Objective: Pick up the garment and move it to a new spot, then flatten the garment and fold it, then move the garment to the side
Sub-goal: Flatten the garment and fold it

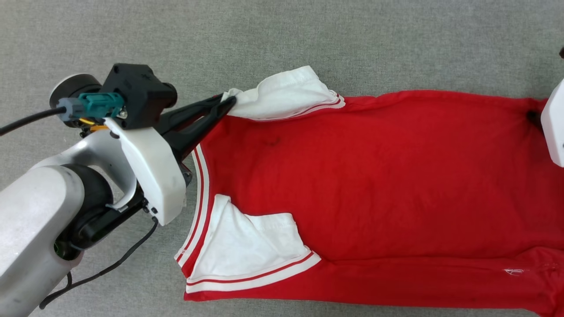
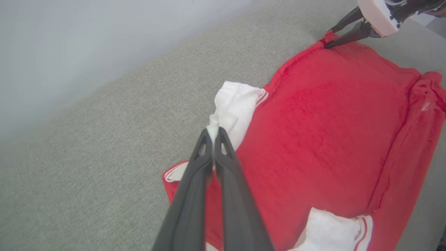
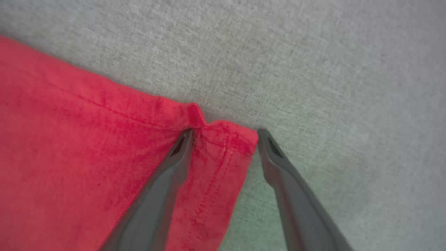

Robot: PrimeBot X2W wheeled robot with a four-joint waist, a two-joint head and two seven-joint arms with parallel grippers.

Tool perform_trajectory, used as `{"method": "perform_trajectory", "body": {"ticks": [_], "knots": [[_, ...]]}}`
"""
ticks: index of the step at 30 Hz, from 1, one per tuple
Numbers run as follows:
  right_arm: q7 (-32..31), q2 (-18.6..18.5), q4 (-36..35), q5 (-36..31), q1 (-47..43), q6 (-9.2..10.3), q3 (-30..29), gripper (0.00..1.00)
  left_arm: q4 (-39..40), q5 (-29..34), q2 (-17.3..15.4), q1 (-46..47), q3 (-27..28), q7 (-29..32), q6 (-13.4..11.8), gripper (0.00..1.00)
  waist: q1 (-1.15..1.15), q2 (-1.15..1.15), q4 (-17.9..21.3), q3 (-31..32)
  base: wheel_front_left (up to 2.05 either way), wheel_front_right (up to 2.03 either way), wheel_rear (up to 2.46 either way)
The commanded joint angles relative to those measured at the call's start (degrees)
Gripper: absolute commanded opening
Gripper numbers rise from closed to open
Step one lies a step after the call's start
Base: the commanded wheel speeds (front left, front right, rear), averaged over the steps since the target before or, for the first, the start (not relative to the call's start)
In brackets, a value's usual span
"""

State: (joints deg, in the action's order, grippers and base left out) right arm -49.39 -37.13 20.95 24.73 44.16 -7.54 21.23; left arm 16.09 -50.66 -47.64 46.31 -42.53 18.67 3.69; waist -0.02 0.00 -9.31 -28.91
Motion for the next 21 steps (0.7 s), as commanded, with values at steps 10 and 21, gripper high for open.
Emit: {"method": "perform_trajectory", "body": {"ticks": [10, 21], "knots": [[8.5, 2.3, 5.0, 4.2, -1.8, 0.09, -0.1, 0.00, -4.5, 0.0, -1.1, -4.3, 1.0, -4.4, -1.7, 0.00, 0.02, 0.00, 2.4, 6.9, 0.00, 0.00, 0.00], [16.8, 0.1, -3.7, 9.5, -13.1, 0.09, -4.0, 0.00, -2.3, -3.8, -5.6, -15.5, 2.5, -8.6, -6.2, 0.00, 0.02, 0.00, 3.6, 15.4, 0.00, 0.00, 0.00]]}}
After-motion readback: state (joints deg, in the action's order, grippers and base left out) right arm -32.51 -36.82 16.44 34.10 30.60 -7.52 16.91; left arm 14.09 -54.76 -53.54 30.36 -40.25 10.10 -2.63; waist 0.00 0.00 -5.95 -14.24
